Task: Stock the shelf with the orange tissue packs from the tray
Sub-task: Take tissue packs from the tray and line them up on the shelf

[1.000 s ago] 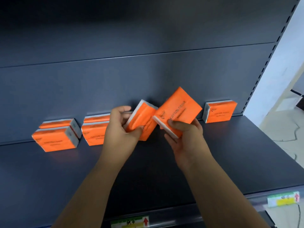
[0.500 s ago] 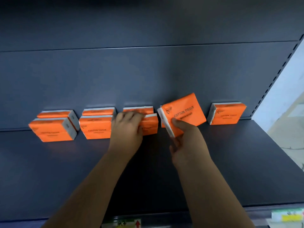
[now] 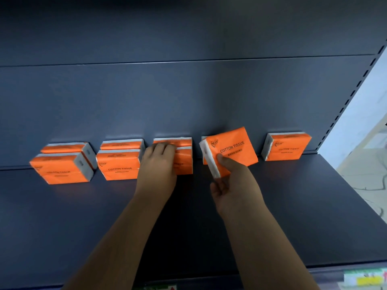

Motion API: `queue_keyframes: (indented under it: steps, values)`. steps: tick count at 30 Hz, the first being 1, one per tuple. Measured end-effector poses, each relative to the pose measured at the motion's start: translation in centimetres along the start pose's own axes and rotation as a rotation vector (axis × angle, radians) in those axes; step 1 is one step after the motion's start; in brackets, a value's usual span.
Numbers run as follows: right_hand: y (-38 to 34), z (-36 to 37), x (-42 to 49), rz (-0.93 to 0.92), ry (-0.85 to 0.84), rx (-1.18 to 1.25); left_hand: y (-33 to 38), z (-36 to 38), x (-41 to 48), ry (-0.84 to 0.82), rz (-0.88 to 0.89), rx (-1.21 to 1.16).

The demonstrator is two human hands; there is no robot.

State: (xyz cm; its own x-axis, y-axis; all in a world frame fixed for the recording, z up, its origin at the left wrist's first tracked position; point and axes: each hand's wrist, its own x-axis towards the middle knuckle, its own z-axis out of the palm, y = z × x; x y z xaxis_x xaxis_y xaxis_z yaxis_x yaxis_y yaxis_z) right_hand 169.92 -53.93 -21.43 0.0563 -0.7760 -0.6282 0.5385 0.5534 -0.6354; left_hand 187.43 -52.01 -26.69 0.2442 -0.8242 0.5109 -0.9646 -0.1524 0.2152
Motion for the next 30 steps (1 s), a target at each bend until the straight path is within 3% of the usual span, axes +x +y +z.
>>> queue_keyframes:
  steps: [8, 11, 13, 15, 21, 25, 30]
  values:
    - [-0.6, -0.3, -0.3, -0.151, -0.037, -0.006, 2.7, -1.5, -0.2, 0.136, -0.037, -0.076]
    - [-0.6, -0.3, -0.3, -0.228, -0.053, -0.051, 5.8, -3.0, -0.4, 0.179, -0.037, -0.518]
    - [-0.7, -0.4, -0.1, -0.267, -0.07, -0.08, 7.6, -3.9, -0.5, 0.101, -0.141, -0.833]
    - [-1.0, -0.7, 0.5, -0.296, -0.088, -0.123, 8.5, -4.2, -0.5, 0.077, -0.234, -0.99]
    - [-1.9, -2.1, 1.7, -0.536, 0.049, -0.462, 8.5, -2.5, -0.8, 0.12, -0.151, -0.89]
    - [-2.4, -3.0, 2.7, -0.632, 0.177, -0.767, 9.5, -2.3, -1.1, 0.056, -0.277, -1.096]
    - [-3.1, -3.4, 3.2, -0.653, 0.143, -0.997, 9.8, -1.1, -1.3, -0.042, -0.346, -1.026]
